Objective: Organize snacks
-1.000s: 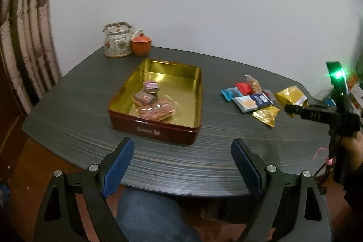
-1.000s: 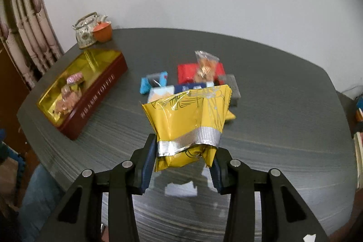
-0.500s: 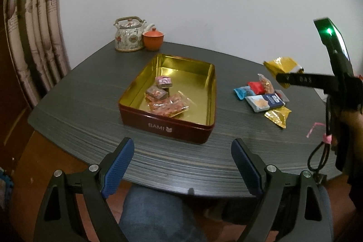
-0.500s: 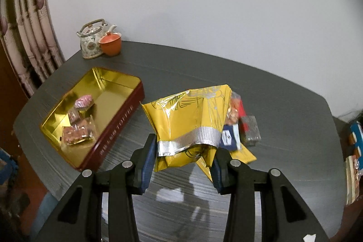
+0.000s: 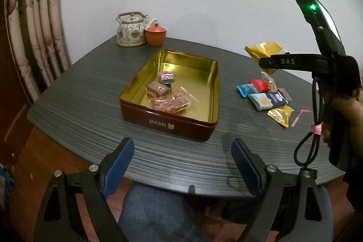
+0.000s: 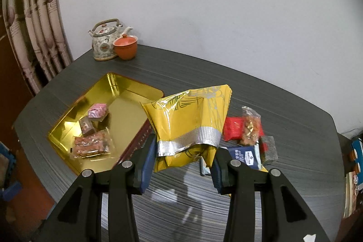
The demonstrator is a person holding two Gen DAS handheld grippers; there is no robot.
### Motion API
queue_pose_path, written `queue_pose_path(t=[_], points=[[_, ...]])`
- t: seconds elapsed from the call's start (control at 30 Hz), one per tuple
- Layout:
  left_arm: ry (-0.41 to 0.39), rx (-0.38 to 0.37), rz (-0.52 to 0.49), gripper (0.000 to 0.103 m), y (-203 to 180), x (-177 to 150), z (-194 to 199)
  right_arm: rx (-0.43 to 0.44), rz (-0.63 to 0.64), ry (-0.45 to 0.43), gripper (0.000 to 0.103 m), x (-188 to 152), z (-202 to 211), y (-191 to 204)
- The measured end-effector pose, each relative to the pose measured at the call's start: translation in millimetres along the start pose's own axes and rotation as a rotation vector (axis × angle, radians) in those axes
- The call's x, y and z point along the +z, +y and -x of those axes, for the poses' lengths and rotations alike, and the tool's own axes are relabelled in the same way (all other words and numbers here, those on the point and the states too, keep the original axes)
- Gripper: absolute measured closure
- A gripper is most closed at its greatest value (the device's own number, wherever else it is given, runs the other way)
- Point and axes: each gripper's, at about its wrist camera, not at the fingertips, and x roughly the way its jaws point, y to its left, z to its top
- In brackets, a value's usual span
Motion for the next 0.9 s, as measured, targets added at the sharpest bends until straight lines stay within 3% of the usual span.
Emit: queue_pose_path(t=[0.37, 0.9], points=[[0.020, 0.002, 0.008, 0.016, 0.2, -0.8, -4.7, 0.027, 0.022, 0.009, 0.063, -0.9, -7.5, 18.4], [0.039, 0.021, 0.016, 0.016, 4.7, -2.6, -8.5, 0.047, -0.017, 0.032, 0.063, -20.3, -12.4, 14.0]])
